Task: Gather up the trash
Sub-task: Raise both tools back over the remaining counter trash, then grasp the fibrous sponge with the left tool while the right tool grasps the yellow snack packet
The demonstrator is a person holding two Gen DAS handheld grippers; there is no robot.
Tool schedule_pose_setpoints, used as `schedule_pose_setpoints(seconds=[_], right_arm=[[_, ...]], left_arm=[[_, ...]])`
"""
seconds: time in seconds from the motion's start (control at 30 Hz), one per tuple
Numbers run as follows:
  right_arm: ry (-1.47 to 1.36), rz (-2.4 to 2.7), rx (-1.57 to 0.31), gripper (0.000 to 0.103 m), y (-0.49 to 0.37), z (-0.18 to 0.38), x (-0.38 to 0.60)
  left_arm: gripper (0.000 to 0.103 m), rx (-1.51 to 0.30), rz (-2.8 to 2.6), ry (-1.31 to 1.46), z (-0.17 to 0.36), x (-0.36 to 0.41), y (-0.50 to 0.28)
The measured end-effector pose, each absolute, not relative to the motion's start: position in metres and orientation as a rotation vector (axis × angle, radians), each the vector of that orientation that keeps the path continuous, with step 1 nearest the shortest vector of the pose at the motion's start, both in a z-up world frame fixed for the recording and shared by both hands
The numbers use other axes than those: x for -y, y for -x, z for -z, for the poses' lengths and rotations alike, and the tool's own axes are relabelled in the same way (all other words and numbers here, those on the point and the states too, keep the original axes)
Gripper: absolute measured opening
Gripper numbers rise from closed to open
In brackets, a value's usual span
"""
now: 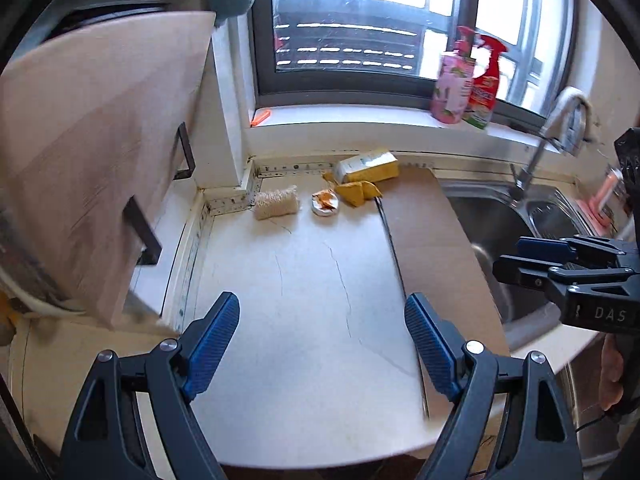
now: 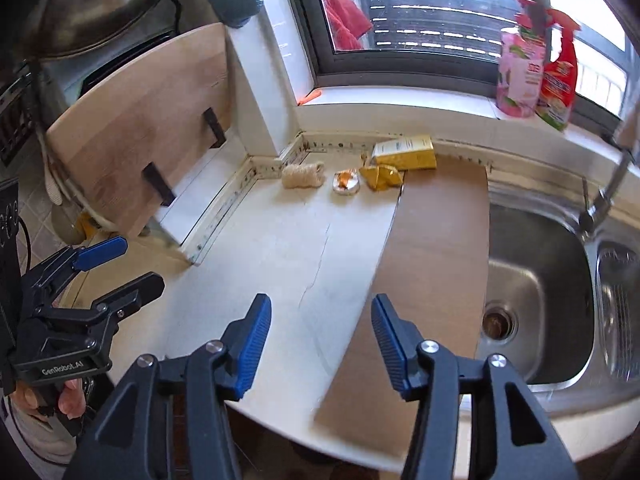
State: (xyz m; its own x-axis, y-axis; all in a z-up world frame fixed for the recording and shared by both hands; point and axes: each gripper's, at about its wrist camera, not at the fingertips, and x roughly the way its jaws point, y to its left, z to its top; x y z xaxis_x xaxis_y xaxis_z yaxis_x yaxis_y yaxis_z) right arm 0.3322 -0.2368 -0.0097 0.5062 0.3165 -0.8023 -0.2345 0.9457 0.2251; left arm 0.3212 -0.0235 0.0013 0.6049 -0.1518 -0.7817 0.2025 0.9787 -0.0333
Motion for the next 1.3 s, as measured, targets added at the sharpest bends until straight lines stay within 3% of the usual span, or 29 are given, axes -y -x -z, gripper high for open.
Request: schedule_pose_setpoints(seconds=[0.3, 0.63, 1.13, 1.3], right_arm=[[-0.153, -0.368, -1.091, 0.060, -0.473, 0.060, 0.265], [-0.290, -0.315, -1.195, 0.060, -0.593, 0.139, 0.279], [-0.302, -0.328, -1.282, 0.060, -0.645, 0.206, 0.263], [-0.258, -0.356, -1.264, 0.053, -0.643, 0.209, 0.256]], left_arm=[[0.083, -1.062, 0.107, 0.022, 0.065, 0.026, -0.461], [0.083, -1.151, 0.011, 0.056, 0.135, 0.008, -0.553], [0.083, -1.063, -0.007, -0.325, 0.169, 0.040, -0.605], [0.083, -1.065, 0.046, -0.372, 0.180, 0.047, -0.618]])
